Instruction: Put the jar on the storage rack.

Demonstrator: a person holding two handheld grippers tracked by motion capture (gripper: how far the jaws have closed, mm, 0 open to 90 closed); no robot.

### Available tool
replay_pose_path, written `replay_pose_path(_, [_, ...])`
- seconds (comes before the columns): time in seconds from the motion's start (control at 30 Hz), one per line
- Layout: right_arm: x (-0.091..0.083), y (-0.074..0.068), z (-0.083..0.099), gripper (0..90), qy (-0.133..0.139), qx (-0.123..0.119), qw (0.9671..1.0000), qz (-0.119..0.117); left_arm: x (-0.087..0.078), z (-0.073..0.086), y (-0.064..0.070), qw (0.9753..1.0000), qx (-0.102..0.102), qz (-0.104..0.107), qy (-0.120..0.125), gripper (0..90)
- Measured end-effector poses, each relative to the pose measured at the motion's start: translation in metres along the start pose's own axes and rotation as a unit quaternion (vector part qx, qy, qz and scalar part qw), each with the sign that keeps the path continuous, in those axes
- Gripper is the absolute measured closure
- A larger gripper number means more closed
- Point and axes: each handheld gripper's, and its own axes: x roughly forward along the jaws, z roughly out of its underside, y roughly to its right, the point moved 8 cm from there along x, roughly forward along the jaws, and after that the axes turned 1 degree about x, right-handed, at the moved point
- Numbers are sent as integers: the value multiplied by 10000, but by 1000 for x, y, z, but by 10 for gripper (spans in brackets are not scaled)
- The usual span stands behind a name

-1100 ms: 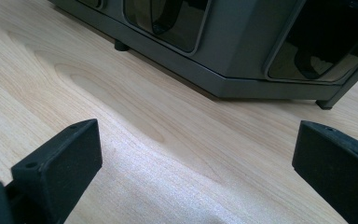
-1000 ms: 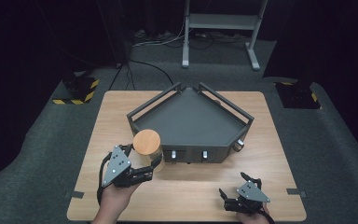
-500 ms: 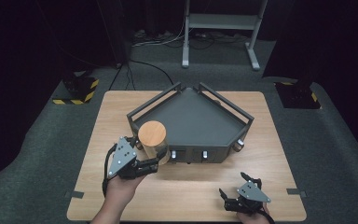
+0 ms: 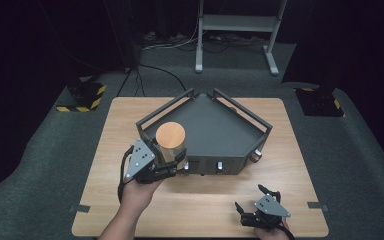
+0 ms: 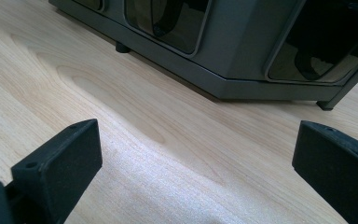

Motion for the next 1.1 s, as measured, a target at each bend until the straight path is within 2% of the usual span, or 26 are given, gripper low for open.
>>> replay_pose_path(0.27, [0, 0, 0, 8, 6, 9, 10000, -8, 11, -1, -3, 10000, -53, -55, 11, 251])
replay_pose_path(0.67, [0, 0, 0, 8, 25, 26, 10000, -8, 31, -1, -12, 10000, -21, -90, -26, 251])
replay_pose_path(0.8, [-1, 0, 0, 8, 26, 31, 10000, -21, 39, 1, -14, 9999, -110, -109, -30, 252])
replay_pose_path(1.1, [-1, 0, 0, 8, 39, 5, 10000, -35, 58, 3, -18, 9999, -69, -119, -42, 252])
